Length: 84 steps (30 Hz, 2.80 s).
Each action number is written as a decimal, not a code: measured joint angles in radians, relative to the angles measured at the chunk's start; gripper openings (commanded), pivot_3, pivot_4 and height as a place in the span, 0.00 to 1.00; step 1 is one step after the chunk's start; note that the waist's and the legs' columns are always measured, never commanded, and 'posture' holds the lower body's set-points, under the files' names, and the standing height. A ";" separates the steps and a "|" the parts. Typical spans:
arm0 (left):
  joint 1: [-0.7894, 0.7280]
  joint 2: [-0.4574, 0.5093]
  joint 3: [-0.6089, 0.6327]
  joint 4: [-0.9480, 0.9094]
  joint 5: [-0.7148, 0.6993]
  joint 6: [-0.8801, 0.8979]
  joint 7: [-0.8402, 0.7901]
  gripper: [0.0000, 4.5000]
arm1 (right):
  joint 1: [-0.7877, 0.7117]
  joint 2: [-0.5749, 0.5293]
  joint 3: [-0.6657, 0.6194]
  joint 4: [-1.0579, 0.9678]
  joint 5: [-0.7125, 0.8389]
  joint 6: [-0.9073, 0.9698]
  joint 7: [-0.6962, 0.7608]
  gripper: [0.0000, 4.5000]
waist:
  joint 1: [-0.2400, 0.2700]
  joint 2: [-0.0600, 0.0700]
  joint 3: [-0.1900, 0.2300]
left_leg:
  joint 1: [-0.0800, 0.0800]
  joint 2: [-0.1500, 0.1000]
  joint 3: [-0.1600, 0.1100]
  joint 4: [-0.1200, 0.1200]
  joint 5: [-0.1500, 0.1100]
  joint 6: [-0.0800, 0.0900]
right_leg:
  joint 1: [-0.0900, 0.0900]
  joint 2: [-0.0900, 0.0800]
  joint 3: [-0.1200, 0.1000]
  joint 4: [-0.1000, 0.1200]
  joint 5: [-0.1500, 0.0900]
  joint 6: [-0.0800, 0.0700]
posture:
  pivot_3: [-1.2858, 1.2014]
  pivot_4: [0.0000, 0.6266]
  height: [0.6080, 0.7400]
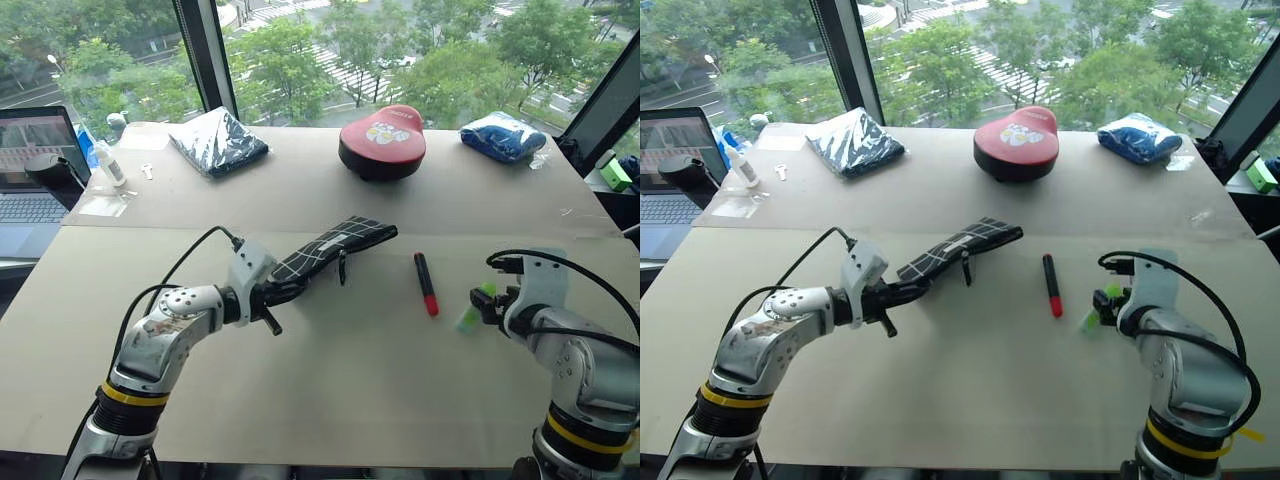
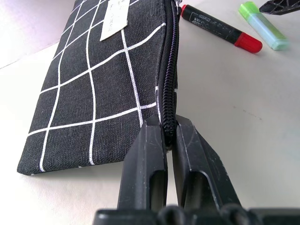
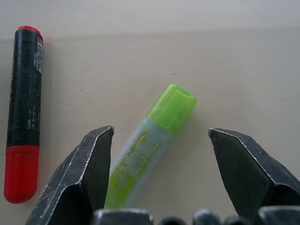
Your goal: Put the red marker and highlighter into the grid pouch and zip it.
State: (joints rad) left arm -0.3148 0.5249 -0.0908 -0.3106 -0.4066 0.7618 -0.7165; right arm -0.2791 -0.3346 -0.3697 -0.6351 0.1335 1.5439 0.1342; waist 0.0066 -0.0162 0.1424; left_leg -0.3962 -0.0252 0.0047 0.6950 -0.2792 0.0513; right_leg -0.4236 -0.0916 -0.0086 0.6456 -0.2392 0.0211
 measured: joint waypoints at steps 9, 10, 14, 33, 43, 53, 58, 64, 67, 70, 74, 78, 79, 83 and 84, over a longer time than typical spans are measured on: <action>0.008 -0.001 0.002 -0.001 -0.001 0.000 0.008 0.00 | 0.059 0.074 0.050 0.014 -0.031 -0.048 -0.053 0.80 | 0.000 0.000 0.000 | 0.001 0.000 0.000 0.000 0.000 0.000 | 0.000 0.000 0.000 0.000 0.000 0.000 | 0.52 0.24 1.00; 0.008 -0.001 0.002 -0.004 -0.002 0.000 0.009 0.00 | 0.065 0.078 0.057 0.012 -0.036 -0.061 -0.061 0.80 | -0.001 0.000 0.000 | 0.001 0.000 0.000 0.000 0.000 0.000 | 0.001 0.000 0.000 0.000 0.000 0.000 | 0.52 0.24 1.00; 0.008 -0.001 0.004 -0.006 -0.003 0.000 0.011 0.00 | 0.094 0.101 0.078 0.005 -0.054 -0.103 -0.089 0.80 | 0.000 0.000 0.000 | 0.004 0.000 0.000 0.000 0.000 0.000 | 0.004 0.000 0.000 0.000 0.000 0.000 | 0.52 0.24 1.00; 0.008 0.063 0.023 -0.031 -0.051 0.008 -0.038 0.00 | 0.003 0.063 0.031 0.183 -0.058 -0.332 -0.056 0.23 | -0.004 0.002 0.001 | 0.006 -0.001 0.002 0.000 0.000 0.000 | 0.004 0.000 0.002 0.000 0.000 0.000 | 0.52 0.24 1.00; -0.003 0.070 0.022 -0.030 -0.066 0.008 -0.049 0.00 | -0.002 -0.531 0.436 0.107 -0.178 -1.135 0.446 0.23 | -0.019 0.005 0.006 | 0.005 0.001 0.004 -0.003 0.000 0.001 | 0.004 0.002 0.002 -0.004 -0.001 0.001 | 0.52 0.24 1.00; -0.002 0.069 0.011 -0.029 -0.066 0.007 -0.050 0.00 | -0.110 -0.581 0.581 0.340 -0.369 -1.524 0.544 0.23 | -0.016 0.000 0.009 | 0.005 0.001 0.005 0.000 0.000 0.002 | 0.003 0.001 0.004 -0.003 0.001 0.003 | 0.52 0.24 1.00; -0.003 0.069 0.006 -0.029 -0.066 0.007 -0.051 0.00 | -0.140 -0.551 0.591 0.379 -0.392 -1.549 0.565 0.23 | -0.013 0.000 0.009 | 0.004 0.001 0.005 0.000 0.000 0.001 | 0.003 0.000 0.004 -0.003 0.001 0.003 | 0.52 0.24 1.00; -0.003 0.070 0.005 -0.029 -0.066 0.007 -0.051 0.00 | -0.140 -0.552 0.591 0.435 -0.449 -1.573 0.580 0.23 | -0.006 0.000 0.009 | 0.004 0.001 0.005 0.000 0.000 0.002 | 0.002 -0.001 0.004 -0.003 0.001 0.002 | 0.52 0.24 1.00; -0.004 0.070 0.004 -0.030 -0.066 0.007 -0.051 0.00 | -0.146 -0.554 0.591 0.472 -0.479 -1.585 0.576 0.23 | -0.006 0.000 0.009 | 0.004 0.001 0.005 0.000 0.000 0.002 | 0.002 -0.001 0.004 -0.003 0.001 0.002 | 0.52 0.24 1.00; -0.005 0.070 0.004 -0.030 -0.066 0.007 -0.051 0.00 | -0.152 -0.561 0.582 0.508 -0.499 -1.595 0.574 0.23 | -0.005 0.000 0.009 | 0.004 0.001 0.005 0.000 0.000 0.001 | 0.002 -0.001 0.004 -0.003 0.001 0.002 | 0.52 0.24 1.00; -0.008 0.071 0.004 -0.030 -0.066 0.007 -0.051 0.00 | -0.173 -0.542 0.578 0.521 -0.501 -1.589 0.580 0.23 | -0.006 0.000 0.009 | 0.004 0.001 0.005 0.000 0.000 0.001 | 0.002 0.000 0.005 -0.003 0.001 0.002 | 0.52 0.24 1.00; -0.014 0.072 -0.001 -0.030 -0.066 0.007 -0.052 0.00 | -0.177 -0.475 0.544 0.495 -0.412 -1.462 0.631 0.23 | -0.006 0.000 0.009 | 0.004 0.001 0.005 0.000 0.000 0.001 | 0.002 0.000 0.005 -0.003 0.001 0.002 | 0.52 0.24 1.00; -0.014 0.072 -0.001 -0.030 -0.066 0.007 -0.052 0.00 | -0.177 -0.450 0.526 0.472 -0.354 -1.382 0.662 0.23 | -0.005 0.000 0.009 | 0.003 0.001 0.005 0.000 0.000 0.002 | 0.002 0.000 0.005 -0.003 0.001 0.002 | 0.52 0.24 1.00; -0.014 0.073 -0.004 -0.030 -0.066 0.007 -0.053 0.00 | -0.194 -0.436 0.500 0.430 -0.251 -1.173 0.737 0.23 | -0.003 0.000 0.009 | 0.003 0.001 0.005 0.000 -0.001 0.002 | 0.002 -0.001 0.005 -0.003 0.001 0.002 | 0.52 0.24 1.00; -0.014 0.073 -0.004 -0.030 -0.066 0.007 -0.053 0.00 | -0.205 -0.436 0.500 0.430 -0.237 -1.125 0.746 0.23 | -0.002 0.000 0.009 | 0.003 0.001 0.005 0.000 0.000 0.002 | 0.002 -0.001 0.005 -0.003 0.001 0.002 | 0.52 0.24 1.00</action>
State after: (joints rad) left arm -0.3285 0.5980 -0.0950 -0.3401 -0.4723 0.7691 -0.7691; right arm -0.4843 -0.7702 0.1308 -0.2049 -0.1038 0.4191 0.8799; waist 0.0047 -0.0162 0.1511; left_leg -0.3928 -0.0242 0.0093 0.6952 -0.2797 0.0533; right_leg -0.4214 -0.0928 -0.0037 0.6429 -0.2380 0.0233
